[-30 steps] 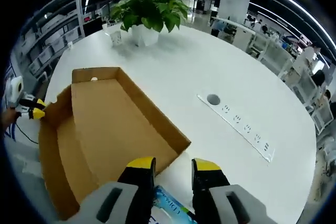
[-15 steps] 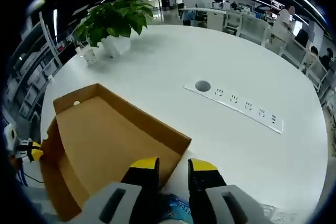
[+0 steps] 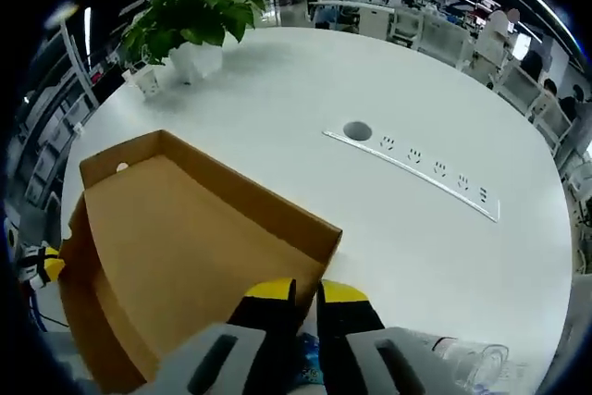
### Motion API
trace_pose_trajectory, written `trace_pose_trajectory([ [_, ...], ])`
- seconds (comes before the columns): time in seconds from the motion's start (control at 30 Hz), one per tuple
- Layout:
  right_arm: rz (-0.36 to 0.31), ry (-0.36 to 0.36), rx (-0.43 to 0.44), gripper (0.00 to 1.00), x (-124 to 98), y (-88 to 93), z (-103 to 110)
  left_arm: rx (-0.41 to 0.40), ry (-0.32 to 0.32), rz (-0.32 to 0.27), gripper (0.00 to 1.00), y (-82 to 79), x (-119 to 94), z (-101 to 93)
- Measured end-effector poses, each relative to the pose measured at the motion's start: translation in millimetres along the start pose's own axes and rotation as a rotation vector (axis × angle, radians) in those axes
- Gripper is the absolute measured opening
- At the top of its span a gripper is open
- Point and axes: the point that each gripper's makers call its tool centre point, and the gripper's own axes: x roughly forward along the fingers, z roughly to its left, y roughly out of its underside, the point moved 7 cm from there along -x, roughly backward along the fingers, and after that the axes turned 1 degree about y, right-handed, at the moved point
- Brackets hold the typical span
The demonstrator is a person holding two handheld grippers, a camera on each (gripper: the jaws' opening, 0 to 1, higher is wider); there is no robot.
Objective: Operate the shoe box by opening the lid, removing the specified soft item, and placing it in the target area until the item is outside and the box remains undamaged.
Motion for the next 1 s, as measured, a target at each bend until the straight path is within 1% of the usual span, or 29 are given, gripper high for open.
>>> trace_pose_trajectory([
  [0.17,-0.001,0.019,-0.018,0.02,0.7,-1.5,-2.8,-0.001,0.002,0.003,0.03,-0.1,0.3,-0.2],
  [0.33,-0.002,0.026,0.009,0.01,0.0,-1.4,-4.6,0.002,0.005,0.004,0.03,-0.6,0.8,-0.4],
  [0.43,-0.014,0.033,0.020,0.00,-1.8,-4.1,-5.7,0.000,0.005,0.003,0.03,-0.6,1.2,-0.6],
  [0.7,-0.032,0.038,0.027,0.00,-6.5,-2.0,-1.8,-0.003,0.007,0.003,0.02,-0.6,1.9,-0.4],
  [1.0,-0.063,0.038,0.039,0.00,-15.0,-7.9,-0.9,-0.010,0.006,0.003,0.02,0.1,1.4,0.6],
])
